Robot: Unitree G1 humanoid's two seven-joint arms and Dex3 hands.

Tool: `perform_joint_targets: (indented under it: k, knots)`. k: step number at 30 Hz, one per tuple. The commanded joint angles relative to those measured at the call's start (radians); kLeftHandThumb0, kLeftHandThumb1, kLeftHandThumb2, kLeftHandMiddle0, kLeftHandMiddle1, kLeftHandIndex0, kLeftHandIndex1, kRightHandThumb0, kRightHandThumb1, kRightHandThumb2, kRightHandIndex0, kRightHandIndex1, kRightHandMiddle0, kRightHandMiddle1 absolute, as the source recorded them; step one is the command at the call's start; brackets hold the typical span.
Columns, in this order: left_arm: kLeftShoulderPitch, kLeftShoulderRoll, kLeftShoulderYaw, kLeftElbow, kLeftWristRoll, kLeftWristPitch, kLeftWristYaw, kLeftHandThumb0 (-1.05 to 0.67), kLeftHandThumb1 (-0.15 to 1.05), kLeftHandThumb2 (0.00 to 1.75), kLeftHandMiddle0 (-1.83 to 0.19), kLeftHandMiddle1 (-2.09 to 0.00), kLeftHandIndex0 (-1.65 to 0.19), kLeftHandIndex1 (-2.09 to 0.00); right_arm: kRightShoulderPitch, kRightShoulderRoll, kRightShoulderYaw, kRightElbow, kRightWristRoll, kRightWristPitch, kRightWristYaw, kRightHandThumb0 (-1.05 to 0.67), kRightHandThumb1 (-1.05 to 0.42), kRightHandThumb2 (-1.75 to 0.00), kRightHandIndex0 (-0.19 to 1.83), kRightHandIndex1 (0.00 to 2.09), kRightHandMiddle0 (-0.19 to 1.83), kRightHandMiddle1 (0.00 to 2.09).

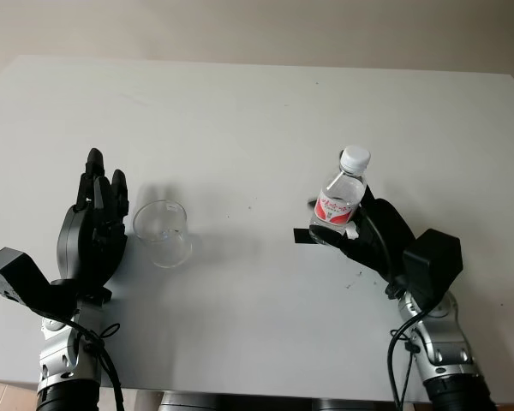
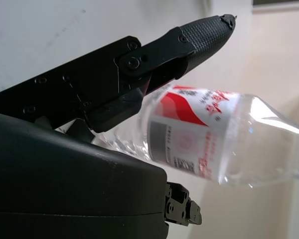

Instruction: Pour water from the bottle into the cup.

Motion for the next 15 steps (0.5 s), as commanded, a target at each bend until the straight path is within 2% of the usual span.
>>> perform_joint_targets:
  k: [1, 8, 15]
  knots:
    - [0.014, 0.005, -0.001, -0.003, 0.003, -0.001, 0.002, -0.76, 1.05, 0.5, 0.19, -0.01, 0.19, 0.0, 0.007, 0.017, -0.01, -0.007, 0.002, -0.033, -0.016, -0.99, -0.95, -0.06, -0.19, 0.0, -0.19, 0.0]
    - [0.019, 0.006, -0.002, -0.013, 0.004, 0.013, 0.006, -0.76, 1.05, 0.5, 0.19, -0.03, 0.19, 0.0, 0.005, 0.036, -0.025, 0.018, 0.004, -0.114, -0.049, -0.96, -0.97, -0.06, -0.19, 0.0, -0.19, 0.0]
    - [0.031, 0.004, -0.005, -0.031, 0.005, 0.021, 0.009, -0.76, 1.05, 0.5, 0.19, -0.01, 0.19, 0.0, 0.005, 0.038, -0.03, 0.025, 0.001, -0.128, -0.061, -0.96, -0.97, -0.06, -0.19, 0.0, -0.19, 0.0]
